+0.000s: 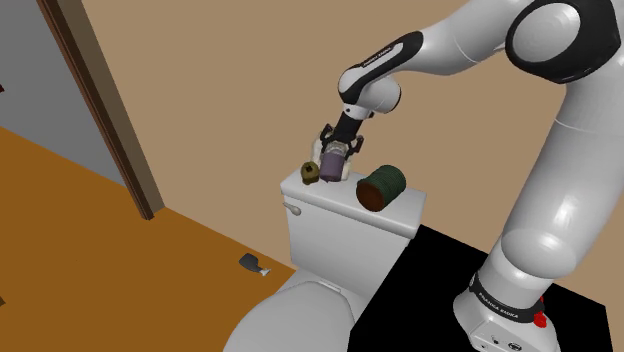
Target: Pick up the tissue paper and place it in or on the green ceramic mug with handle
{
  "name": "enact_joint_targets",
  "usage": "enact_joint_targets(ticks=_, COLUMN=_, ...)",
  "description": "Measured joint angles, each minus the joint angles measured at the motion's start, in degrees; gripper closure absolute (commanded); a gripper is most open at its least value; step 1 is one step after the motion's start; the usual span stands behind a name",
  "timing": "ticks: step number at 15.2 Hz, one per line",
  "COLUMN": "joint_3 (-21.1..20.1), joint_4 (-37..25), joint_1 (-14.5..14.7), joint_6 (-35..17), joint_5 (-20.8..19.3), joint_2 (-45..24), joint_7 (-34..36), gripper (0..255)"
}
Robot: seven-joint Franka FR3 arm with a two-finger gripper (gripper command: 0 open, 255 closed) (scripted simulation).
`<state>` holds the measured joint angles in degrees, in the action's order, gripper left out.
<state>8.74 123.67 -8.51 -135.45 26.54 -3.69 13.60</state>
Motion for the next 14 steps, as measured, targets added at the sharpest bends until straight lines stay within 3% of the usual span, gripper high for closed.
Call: enact_joint_targets(ticks=14, joint_3=0.47, joint_4=-5.45, joint_1=-0.25, joint_6=9.27, joint_5=-4.41, joint_2=4.66, joint_7=5.19, gripper=255)
